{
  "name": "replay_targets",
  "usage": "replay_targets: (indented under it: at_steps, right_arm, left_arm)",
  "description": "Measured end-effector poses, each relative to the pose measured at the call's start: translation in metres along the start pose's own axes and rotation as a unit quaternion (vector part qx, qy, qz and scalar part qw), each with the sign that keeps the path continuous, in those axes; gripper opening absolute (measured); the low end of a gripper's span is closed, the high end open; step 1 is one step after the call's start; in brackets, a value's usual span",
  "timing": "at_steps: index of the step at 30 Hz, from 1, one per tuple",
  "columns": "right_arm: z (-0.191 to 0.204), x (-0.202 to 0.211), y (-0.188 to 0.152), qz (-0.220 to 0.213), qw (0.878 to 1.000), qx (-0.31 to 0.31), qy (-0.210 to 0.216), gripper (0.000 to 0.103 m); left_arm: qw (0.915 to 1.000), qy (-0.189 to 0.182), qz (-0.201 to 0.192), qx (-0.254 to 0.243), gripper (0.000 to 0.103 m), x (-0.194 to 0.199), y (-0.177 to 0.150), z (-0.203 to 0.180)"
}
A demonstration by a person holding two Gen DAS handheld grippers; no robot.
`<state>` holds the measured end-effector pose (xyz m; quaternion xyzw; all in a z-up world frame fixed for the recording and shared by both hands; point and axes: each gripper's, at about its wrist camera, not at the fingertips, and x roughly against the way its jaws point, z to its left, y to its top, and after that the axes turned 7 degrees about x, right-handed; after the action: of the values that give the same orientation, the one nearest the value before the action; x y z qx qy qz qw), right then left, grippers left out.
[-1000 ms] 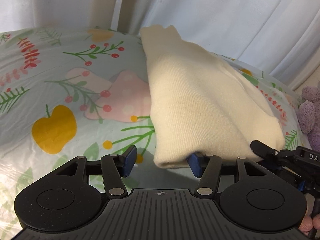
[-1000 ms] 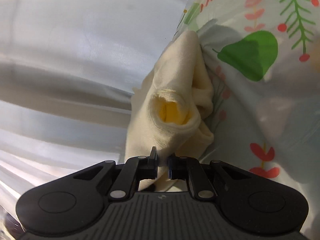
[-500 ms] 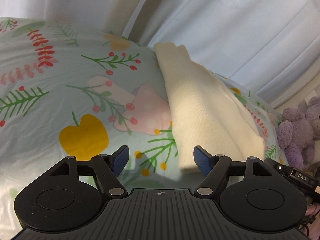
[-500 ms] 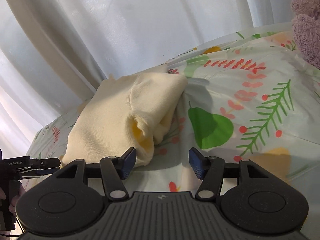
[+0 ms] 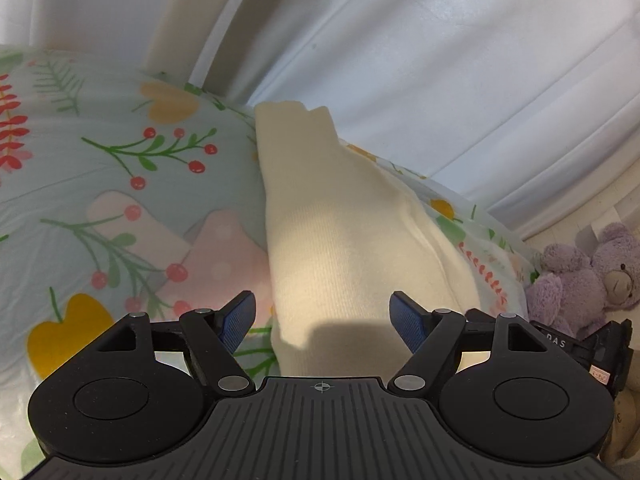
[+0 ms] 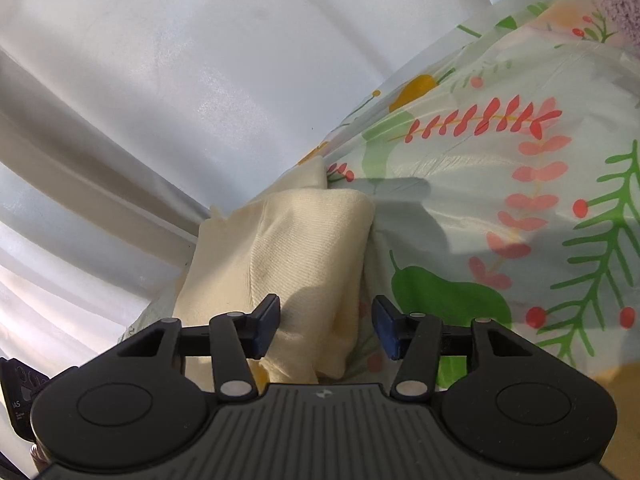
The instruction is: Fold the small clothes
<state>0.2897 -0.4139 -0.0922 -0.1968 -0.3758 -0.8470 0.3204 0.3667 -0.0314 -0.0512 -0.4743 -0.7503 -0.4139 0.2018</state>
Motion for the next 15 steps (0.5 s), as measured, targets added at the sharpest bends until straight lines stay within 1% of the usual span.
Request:
replay_targets:
  at_steps: [1, 2, 3, 4, 5, 6, 7, 8, 9, 10, 11, 12, 13, 15]
  right_arm:
    - [0.001, -0.007, 0.002, 0.005, 1.000, -0.003, 0.001, 0.023]
    - [0.006, -0.010, 0.003, 0.001, 1.000, 0.003, -0.001, 0.020]
    - [0.016, -0.012, 0.006, -0.004, 1.000, 0.029, -0.009, 0.014]
    - [0.027, -0.012, 0.008, -0.012, 0.998, 0.067, -0.017, 0.011]
    - [0.037, -0.010, 0.008, -0.021, 0.996, 0.092, -0.004, 0.011]
    - [0.044, -0.004, 0.010, -0.034, 0.993, 0.108, 0.045, 0.010]
    - [0.048, 0.000, 0.012, -0.044, 0.989, 0.117, 0.082, 0.010]
    - [0.050, 0.002, 0.013, -0.055, 0.986, 0.132, 0.087, 0.010]
    - [0.051, 0.002, 0.015, -0.060, 0.985, 0.143, 0.070, 0.010]
    - [0.049, -0.001, 0.018, -0.058, 0.986, 0.150, 0.036, 0.010]
    - [0.042, -0.006, 0.021, -0.050, 0.988, 0.147, 0.006, 0.010]
    - [0.034, -0.010, 0.023, -0.037, 0.990, 0.137, -0.015, 0.013]
    - [0.026, -0.013, 0.024, -0.020, 0.991, 0.126, -0.030, 0.023]
    - [0.014, -0.012, 0.024, -0.009, 0.994, 0.099, -0.033, 0.034]
  left_arm:
    - [1.0000, 0.003, 0.001, -0.002, 0.079, -0.003, 0.000, -0.003]
    - [1.0000, 0.004, 0.002, -0.005, 0.079, -0.007, 0.000, -0.005]
    - [1.0000, 0.004, 0.003, -0.006, 0.079, -0.009, 0.000, -0.007]
    - [1.0000, 0.004, 0.003, -0.006, 0.079, -0.010, 0.000, -0.008]
    - [1.0000, 0.004, 0.003, -0.007, 0.079, -0.012, 0.001, -0.008]
    - [1.0000, 0.004, 0.002, -0.007, 0.079, -0.013, 0.001, -0.009]
    - [1.0000, 0.007, 0.002, -0.006, 0.079, -0.015, 0.001, -0.008]
    - [0.9999, 0.012, 0.001, -0.006, 0.079, -0.016, 0.002, -0.007]
    - [0.9999, 0.014, 0.001, -0.006, 0.079, -0.016, 0.002, -0.006]
    - [0.9998, 0.018, 0.002, -0.006, 0.079, -0.017, 0.003, -0.006]
    - [0.9998, 0.019, 0.004, -0.004, 0.079, -0.018, 0.003, -0.005]
    - [0.9998, 0.017, 0.006, -0.002, 0.079, -0.018, 0.003, -0.003]
    - [0.9999, 0.013, 0.008, 0.001, 0.079, -0.017, 0.004, 0.000]
    - [0.9999, -0.001, 0.012, 0.008, 0.079, -0.017, 0.006, 0.005]
